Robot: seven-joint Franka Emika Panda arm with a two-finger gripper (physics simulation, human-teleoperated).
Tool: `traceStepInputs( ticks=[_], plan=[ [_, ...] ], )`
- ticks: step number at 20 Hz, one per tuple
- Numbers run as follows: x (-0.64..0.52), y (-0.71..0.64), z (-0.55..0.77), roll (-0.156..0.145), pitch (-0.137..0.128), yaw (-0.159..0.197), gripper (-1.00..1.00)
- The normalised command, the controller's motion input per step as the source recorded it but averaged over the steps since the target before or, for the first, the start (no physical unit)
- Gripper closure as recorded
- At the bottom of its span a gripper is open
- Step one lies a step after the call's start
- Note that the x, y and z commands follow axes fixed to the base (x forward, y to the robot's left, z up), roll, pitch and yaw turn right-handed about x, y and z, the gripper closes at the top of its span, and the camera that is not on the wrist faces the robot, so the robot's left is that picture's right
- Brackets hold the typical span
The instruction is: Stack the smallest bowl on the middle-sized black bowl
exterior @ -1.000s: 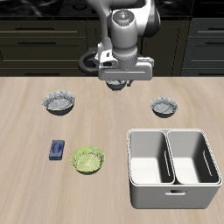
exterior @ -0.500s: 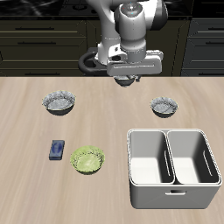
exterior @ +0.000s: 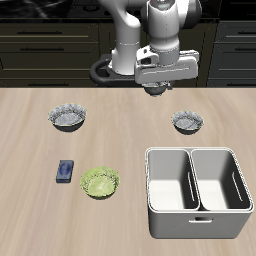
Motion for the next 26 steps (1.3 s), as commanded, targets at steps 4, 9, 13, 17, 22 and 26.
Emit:
traceStepInputs(
  ticks=[4, 9, 13, 17, 22, 26],
  plan=[
    [0.14, 0.28, -0.05, 0.023, 0.014, -0.01, 1.0],
    [0.14, 0.38, -0.07, 0.007, -0.006, 0.011, 1.0],
    [0.01, 0.31, -0.08, 0.021, 0.013, 0.001, 1.0],
    [-0.08, 0.3, -0.06, 0.03, 0.015, 0.004, 1.0],
    [0.05, 0.13, -0.04, -0.006, 0.007, 0.004, 1.0],
    [0.08, -0.01, -0.06, -0.009, 0.013, 0.005, 1.0]
  ],
)
